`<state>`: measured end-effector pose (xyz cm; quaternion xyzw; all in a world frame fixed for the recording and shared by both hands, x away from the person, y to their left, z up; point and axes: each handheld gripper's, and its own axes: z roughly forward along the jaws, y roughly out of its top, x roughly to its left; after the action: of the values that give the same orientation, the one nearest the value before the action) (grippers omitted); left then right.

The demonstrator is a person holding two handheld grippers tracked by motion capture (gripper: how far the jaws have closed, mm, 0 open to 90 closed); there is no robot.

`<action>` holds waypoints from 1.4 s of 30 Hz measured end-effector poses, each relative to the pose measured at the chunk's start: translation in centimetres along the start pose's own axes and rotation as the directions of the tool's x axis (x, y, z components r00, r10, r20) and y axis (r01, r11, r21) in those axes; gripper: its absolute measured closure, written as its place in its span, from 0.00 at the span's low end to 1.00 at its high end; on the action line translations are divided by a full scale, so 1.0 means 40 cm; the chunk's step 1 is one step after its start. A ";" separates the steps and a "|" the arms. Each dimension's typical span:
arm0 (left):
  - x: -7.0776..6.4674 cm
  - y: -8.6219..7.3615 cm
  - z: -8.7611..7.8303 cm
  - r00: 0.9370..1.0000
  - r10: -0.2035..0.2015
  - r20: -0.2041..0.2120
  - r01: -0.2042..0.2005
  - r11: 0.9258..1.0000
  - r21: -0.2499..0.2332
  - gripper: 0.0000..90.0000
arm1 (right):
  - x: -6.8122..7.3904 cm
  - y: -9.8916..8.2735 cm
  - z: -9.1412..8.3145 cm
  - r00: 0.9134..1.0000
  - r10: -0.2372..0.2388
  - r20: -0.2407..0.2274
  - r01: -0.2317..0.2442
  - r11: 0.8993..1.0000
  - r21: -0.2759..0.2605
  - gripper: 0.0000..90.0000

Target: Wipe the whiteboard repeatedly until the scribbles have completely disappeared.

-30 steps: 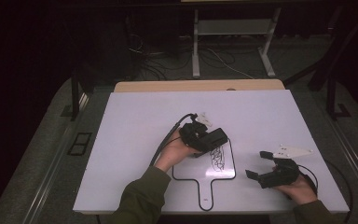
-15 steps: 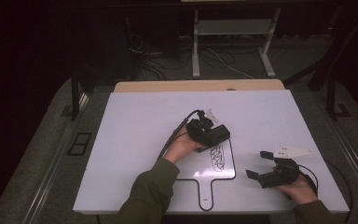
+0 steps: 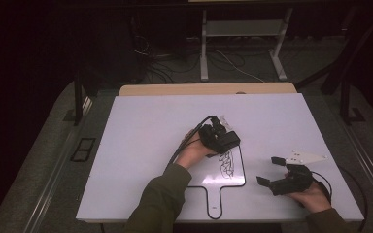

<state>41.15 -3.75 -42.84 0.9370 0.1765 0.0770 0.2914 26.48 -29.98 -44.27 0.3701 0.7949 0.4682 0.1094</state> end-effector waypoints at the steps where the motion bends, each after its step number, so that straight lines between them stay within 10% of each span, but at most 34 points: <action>1: 0.000 0.000 0.000 1.000 0.003 -0.001 -0.003 1.000 0.002 0.44 | 0.000 0.000 0.000 1.000 0.001 -0.001 -0.001 1.000 0.000 0.00; 42: -0.116 -0.028 -0.030 0.995 0.093 0.033 -0.093 0.996 0.008 0.44 | 0.003 -0.001 0.002 1.000 -0.004 0.002 0.004 1.000 0.005 0.00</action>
<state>36.24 -4.02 -42.71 0.9467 0.1284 0.0745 0.2857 26.43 -29.88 -44.31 0.3694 0.7966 0.4656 0.1101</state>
